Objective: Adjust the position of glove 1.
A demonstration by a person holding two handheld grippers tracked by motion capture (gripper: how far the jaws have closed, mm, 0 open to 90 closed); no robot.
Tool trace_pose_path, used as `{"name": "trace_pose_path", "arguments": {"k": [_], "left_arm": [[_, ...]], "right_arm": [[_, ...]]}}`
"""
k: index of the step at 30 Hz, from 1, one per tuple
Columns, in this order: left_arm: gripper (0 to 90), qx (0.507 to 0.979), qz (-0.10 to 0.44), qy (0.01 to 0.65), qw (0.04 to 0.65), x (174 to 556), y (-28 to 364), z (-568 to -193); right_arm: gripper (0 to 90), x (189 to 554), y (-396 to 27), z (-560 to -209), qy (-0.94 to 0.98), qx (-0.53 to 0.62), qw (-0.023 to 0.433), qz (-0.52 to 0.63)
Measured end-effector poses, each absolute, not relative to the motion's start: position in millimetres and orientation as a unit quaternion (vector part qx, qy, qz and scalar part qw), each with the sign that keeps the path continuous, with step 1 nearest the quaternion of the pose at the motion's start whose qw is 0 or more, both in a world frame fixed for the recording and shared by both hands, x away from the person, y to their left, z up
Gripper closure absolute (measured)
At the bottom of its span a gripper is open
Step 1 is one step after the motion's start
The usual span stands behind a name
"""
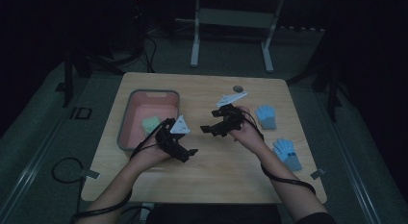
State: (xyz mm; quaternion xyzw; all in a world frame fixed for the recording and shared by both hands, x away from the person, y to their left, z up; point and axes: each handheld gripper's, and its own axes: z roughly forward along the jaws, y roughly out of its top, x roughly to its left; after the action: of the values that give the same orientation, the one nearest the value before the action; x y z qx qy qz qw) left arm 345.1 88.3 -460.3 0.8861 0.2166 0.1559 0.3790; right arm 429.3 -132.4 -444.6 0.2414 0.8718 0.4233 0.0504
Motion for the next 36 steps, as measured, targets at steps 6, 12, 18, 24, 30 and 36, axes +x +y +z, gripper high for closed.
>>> {"name": "trace_pose_path", "arguments": {"k": [6,12,18,24,30,36], "left_arm": [[1.9,0.892,0.137,0.205,0.379,340.7,69.3,-469.4],[1.9,0.900,0.122,0.187,0.375,333.1,53.9,-484.0],[1.9,0.897,0.104,0.190,0.386,329.7,47.7,-499.1],[1.9,0.897,0.092,0.181,0.392,322.5,42.3,-517.1],[1.9,0.897,0.082,0.185,0.394,316.5,40.6,-534.4],[1.9,0.892,0.087,0.193,0.399,309.5,44.3,-545.3]], "right_arm": [[11.1,424.0,-155.6,-453.7,0.870,0.249,0.047,0.423],[14.1,415.7,-176.1,-462.9,0.875,0.243,0.058,0.414],[22.8,407.5,-193.0,-475.2,0.881,0.247,0.062,0.400],[28.7,401.0,-209.7,-488.9,0.872,0.265,0.063,0.406],[34.0,394.9,-227.0,-498.2,0.869,0.278,0.072,0.404],[40.9,389.7,-252.8,-500.6,0.858,0.303,0.085,0.407]]}}
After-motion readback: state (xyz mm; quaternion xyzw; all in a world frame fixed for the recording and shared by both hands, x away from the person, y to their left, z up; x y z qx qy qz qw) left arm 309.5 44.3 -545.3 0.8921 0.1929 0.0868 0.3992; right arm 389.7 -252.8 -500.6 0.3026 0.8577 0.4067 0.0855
